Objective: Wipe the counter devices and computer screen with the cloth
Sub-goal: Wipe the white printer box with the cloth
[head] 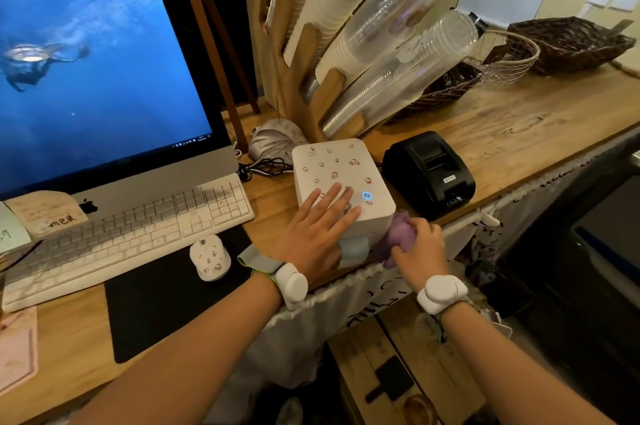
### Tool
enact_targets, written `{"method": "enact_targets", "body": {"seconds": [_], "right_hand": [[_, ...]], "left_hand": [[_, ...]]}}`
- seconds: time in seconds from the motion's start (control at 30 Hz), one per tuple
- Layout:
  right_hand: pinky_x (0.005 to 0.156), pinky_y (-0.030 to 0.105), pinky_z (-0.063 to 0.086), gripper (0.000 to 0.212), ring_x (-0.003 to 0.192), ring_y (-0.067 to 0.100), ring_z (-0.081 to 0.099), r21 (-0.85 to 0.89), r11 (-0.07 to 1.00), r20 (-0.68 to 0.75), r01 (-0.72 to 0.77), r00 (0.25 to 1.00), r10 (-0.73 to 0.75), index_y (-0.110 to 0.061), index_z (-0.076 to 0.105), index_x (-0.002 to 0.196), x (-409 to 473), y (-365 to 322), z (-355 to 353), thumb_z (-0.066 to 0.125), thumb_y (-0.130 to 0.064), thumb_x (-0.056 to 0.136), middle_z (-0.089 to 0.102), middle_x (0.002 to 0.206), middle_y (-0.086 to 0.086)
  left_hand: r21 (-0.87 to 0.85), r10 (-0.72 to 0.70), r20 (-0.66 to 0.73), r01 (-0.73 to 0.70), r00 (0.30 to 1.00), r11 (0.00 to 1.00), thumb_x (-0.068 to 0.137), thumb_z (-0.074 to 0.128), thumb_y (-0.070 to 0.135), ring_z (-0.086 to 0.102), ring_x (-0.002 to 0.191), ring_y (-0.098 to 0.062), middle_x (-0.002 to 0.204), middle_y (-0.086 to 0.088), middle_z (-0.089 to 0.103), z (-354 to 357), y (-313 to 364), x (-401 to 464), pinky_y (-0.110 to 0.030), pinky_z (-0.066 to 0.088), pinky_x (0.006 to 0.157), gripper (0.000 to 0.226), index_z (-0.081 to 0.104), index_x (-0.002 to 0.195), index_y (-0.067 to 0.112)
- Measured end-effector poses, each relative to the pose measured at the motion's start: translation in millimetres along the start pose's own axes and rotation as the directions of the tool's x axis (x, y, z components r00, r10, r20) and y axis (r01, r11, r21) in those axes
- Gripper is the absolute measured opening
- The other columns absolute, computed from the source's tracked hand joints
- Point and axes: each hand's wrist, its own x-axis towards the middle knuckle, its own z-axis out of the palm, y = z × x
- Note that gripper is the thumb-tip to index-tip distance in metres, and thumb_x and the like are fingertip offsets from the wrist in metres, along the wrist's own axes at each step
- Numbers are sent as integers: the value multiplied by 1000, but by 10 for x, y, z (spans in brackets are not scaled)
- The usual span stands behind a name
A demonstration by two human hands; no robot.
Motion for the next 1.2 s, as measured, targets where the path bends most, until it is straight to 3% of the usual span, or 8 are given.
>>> {"method": "enact_targets", "body": {"seconds": [0.27, 0.43, 0.57, 0.7, 0.87, 0.97, 1.07, 1.2], "right_hand": [[79, 34, 57, 39, 99, 18, 62, 391, 920, -20, -40, 998, 52, -27, 52, 117, -362, -17, 291, 62, -39, 82, 58, 119, 5], [81, 27, 50, 38, 104, 19, 60, 460, 886, 7, -62, 998, 66, -19, 54, 117, -610, -237, 589, 70, -17, 84, 60, 117, 1], [85, 31, 55, 44, 105, 15, 64, 536, 844, 28, 6, 999, -25, -25, 52, 115, -780, -483, 834, 74, -22, 77, 61, 114, 2], [83, 36, 57, 52, 104, 13, 64, 519, 855, 66, 0, 997, -40, -29, 49, 120, -850, -598, 981, 76, -32, 75, 60, 116, 0], [70, 16, 51, 22, 82, 3, 64, 511, 859, -62, 44, 998, -14, -19, 59, 94, -740, -537, 766, 69, -4, 82, 63, 94, 4], [71, 38, 58, 11, 83, 21, 64, 473, 879, -161, -55, 976, 148, -29, 56, 89, -527, -327, 593, 61, -22, 83, 64, 94, 3], [69, 34, 52, 9, 80, 25, 63, 469, 874, -226, -125, 940, 256, -23, 57, 89, -375, -183, 424, 60, -16, 85, 65, 94, 7], [70, 34, 53, 11, 86, 27, 65, 486, 866, -159, -120, 962, 223, -21, 55, 89, -426, -315, 455, 62, -13, 85, 68, 97, 10]], "left_hand": [[-154, -92, -46, 84, 995, 984, 87, 44, 55, 15, 149, -30, 155, -10, 35, -4, 51, 156, -49, 14, 120, 51, 56, 124, 21], [-270, -159, -63, 137, 985, 953, 90, 52, 46, 7, 150, -29, 157, -9, 30, -92, 52, 283, -39, 0, 123, 32, 59, 108, 21], [-349, -172, -45, 146, 984, 926, 90, 60, 37, 4, 151, -29, 157, -8, 29, -126, 44, 290, -41, 3, 122, 22, 60, 104, 20], [-413, -175, 11, 164, 984, 896, 91, 60, 36, -3, 151, -27, 160, -6, 23, -155, 5, 294, -42, 3, 122, 20, 61, 105, 22], [-428, -156, 19, 149, 988, 891, 92, 59, 34, -1, 151, -28, 159, -7, 25, -145, -12, 306, -46, 5, 122, 18, 62, 102, 19], [-418, -152, 7, 141, 988, 897, 92, 58, 35, 1, 151, -29, 159, -7, 27, -133, -21, 313, -44, 4, 123, 19, 63, 101, 19], [-408, -153, -4, 138, 988, 902, 92, 59, 35, 3, 151, -30, 158, -8, 29, -141, -15, 313, -43, 2, 122, 18, 63, 100, 19], [-409, -154, 8, 144, 988, 901, 93, 58, 34, 5, 150, -31, 158, -9, 29, -147, -11, 316, -47, 4, 122, 18, 64, 102, 20]]}}
